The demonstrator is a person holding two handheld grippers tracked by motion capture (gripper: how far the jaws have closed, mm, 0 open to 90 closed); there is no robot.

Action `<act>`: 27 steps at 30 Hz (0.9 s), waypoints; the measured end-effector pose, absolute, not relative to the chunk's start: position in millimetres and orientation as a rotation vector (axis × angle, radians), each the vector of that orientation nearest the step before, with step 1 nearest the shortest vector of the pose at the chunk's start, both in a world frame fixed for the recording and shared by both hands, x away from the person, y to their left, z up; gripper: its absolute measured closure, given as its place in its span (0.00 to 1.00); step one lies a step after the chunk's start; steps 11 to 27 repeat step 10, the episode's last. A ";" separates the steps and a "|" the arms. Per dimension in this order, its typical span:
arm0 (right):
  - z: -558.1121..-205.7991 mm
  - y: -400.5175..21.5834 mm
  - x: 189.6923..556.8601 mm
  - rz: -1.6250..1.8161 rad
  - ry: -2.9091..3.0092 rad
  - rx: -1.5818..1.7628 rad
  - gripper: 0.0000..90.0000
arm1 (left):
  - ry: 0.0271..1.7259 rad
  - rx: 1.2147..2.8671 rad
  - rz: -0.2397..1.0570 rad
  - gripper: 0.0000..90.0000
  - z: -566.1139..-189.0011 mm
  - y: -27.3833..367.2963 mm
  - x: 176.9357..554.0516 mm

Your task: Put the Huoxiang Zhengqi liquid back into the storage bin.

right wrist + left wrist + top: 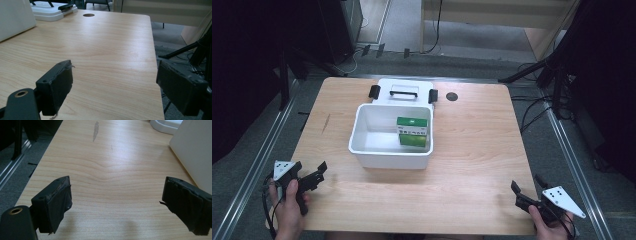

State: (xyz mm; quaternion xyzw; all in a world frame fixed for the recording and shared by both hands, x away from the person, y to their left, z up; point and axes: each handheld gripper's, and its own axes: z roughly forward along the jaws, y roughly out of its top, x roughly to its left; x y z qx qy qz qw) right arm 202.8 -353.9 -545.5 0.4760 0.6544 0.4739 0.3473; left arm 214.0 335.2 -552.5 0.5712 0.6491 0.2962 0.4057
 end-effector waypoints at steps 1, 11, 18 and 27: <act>-545.5 -353.7 202.7 1.227 1.698 1.236 0.16 | 1.639 1.444 0.745 0.10 -552.5 335.2 214.1; -543.0 -354.2 198.5 1.216 1.699 1.217 0.22 | 1.641 1.446 0.742 0.10 -552.3 335.1 214.8; -543.0 -354.2 198.5 1.216 1.699 1.217 0.22 | 1.641 1.446 0.742 0.10 -552.3 335.1 214.8; -543.0 -354.2 198.5 1.216 1.699 1.217 0.22 | 1.641 1.446 0.742 0.10 -552.3 335.1 214.8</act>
